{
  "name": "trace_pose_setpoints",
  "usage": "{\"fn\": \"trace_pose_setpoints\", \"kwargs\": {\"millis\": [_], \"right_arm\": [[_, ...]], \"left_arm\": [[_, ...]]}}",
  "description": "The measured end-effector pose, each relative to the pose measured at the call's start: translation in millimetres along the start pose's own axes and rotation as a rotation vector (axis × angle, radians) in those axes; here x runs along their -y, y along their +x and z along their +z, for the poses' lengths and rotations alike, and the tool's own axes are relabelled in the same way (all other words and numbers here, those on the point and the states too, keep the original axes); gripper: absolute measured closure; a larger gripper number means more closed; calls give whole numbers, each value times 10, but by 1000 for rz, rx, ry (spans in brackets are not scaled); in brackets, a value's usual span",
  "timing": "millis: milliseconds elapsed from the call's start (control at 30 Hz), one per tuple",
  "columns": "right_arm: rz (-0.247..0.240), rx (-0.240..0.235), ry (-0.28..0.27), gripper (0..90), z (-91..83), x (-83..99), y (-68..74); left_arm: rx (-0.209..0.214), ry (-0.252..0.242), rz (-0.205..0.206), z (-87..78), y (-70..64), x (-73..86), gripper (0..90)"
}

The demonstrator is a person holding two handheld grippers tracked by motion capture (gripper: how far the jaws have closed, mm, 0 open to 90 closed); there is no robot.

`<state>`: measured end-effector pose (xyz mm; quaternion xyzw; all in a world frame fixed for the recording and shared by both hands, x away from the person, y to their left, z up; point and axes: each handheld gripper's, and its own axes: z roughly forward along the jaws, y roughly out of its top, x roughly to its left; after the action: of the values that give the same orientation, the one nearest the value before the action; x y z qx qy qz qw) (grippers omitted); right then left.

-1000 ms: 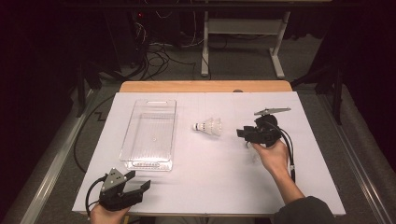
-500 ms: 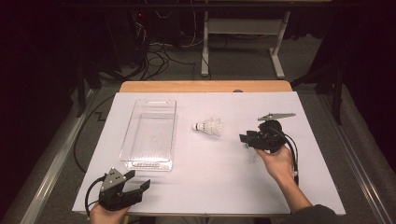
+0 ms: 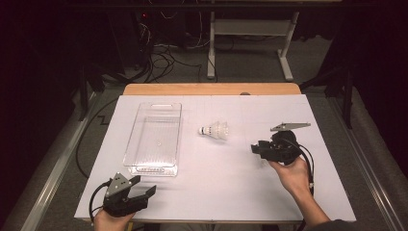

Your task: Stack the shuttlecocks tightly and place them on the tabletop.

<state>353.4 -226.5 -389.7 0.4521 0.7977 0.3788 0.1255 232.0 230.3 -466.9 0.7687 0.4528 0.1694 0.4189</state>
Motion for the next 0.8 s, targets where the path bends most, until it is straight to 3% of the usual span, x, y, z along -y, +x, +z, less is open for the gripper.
{"fn": "trace_pose_setpoints", "kwargs": {"millis": [800], "right_arm": [[29, 27, -14, 613, -213, 295, -38]], "left_arm": [[-3, -2, 0, -10, -4, 3, 314]]}}
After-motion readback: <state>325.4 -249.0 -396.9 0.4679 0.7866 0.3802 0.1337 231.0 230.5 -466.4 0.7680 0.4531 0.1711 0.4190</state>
